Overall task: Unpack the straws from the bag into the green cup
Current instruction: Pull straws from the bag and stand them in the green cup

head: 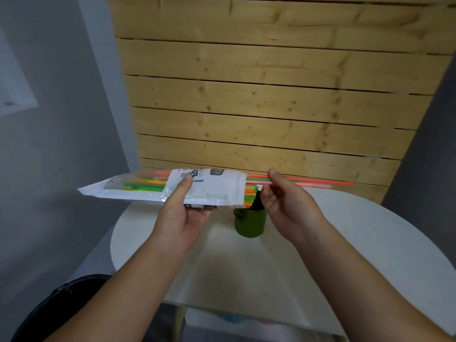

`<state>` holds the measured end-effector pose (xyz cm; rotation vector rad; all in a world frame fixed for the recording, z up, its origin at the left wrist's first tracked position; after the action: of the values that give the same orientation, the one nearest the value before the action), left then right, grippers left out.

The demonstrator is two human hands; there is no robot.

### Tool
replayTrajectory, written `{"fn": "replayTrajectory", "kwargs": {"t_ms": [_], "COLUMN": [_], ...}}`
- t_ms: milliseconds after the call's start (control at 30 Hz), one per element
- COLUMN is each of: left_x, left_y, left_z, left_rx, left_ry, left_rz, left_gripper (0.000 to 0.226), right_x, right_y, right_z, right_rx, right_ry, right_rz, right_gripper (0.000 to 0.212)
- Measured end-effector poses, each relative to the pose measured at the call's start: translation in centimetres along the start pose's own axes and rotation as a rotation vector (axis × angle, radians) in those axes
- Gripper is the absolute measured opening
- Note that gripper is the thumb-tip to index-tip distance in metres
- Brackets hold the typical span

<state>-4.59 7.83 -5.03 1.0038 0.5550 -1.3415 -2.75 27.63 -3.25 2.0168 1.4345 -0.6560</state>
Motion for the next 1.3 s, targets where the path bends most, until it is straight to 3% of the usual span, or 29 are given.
{"fn": "replayTrajectory", "kwargs": {"t_ms": [100,267,433,967,1300], "left_x": [0.1,0.7,1.6,3.6,3.5], "left_y": [-0.4,-1.3,-2.6,-3.6,-3.2], "left_z": [0.0,0.5,0.4,0.3,-0.1], "left_rx": [-0.001,-0.011,-0.027,-0.019,-0.005], "left_ry": [0.01,0.065,0.059,0.007,-0.004], "left_rz": [0.012,0.032,0.055,0.111,0.112], "left_gripper": [0.027,0.034,0.037,0.03,0.034], "right_x": [0.4,2.0,4.7,10.2,5.3], "right_y": [-0.4,-1.7,-3.4,-3.8,-3.4], "right_z": [0.0,-3.0,-7.2,-14.3,-12.6], "right_rx": [-0.024,0.113,0.156,0.364,0.451], "right_ry": [-0.109,0.037,0.077,0.385,0.727], "right_rz": [0.035,0.067,0.087,0.183,0.019], "right_gripper": [0.018,0.023,0.009,0.011,0.015]}}
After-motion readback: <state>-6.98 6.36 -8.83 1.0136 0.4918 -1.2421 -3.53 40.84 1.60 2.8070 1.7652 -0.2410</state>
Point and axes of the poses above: each hand's wrist, its own y-axis away from the middle knuckle, its own x-axis out of the back of the hand, z = x × y, the point moved 9 cm from there along -y, towards the middle knuckle, and after that the axes turned 8 degrees about x, right-handed, at the moved point
